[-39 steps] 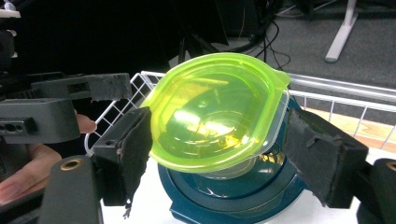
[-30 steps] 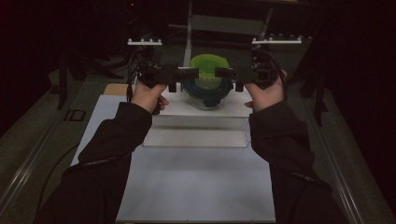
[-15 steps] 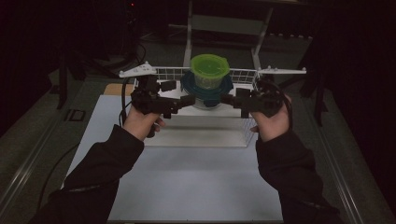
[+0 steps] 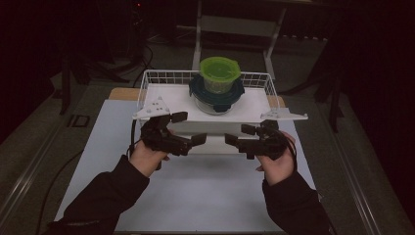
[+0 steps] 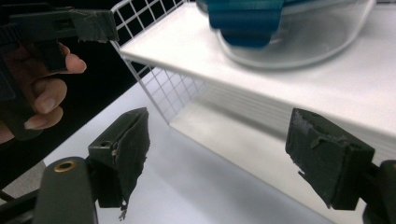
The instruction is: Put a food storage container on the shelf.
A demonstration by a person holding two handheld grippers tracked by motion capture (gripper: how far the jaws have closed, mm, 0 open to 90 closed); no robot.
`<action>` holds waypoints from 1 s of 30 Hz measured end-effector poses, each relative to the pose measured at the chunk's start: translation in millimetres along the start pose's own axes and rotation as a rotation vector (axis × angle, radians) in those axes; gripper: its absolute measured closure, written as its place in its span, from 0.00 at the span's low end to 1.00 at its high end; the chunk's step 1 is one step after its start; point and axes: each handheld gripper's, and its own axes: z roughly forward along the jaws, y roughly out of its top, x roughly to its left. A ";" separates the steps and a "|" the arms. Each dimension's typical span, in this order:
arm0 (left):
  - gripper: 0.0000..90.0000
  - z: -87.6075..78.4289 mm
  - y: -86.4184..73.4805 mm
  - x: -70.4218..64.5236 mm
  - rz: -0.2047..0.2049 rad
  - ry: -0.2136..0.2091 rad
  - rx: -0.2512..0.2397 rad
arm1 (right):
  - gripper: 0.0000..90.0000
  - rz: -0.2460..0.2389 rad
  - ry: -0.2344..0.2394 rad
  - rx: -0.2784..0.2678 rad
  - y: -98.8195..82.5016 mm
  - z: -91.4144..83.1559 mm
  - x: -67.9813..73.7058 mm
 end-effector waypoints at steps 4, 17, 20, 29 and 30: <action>0.01 1.1 -14.2 -4.0 0.006 -0.016 0.019 | 0.23 -0.001 0.013 0.003 -13.5 2.2 0.1; 0.01 0.4 -81.6 -19.1 0.043 -0.065 0.084 | 0.23 0.057 0.053 -0.002 -72.0 10.6 -16.6; 0.01 -1.5 -92.3 -18.5 0.032 -0.067 0.093 | 0.23 0.066 0.053 0.006 -85.1 12.0 -21.3; 0.01 -7.5 -124.5 -16.6 0.046 -0.064 0.131 | 0.23 0.077 0.030 0.034 -123.0 11.8 -34.8; 0.01 -8.2 -128.1 -16.7 0.053 -0.061 0.127 | 0.23 0.080 0.030 0.035 -126.1 11.1 -35.8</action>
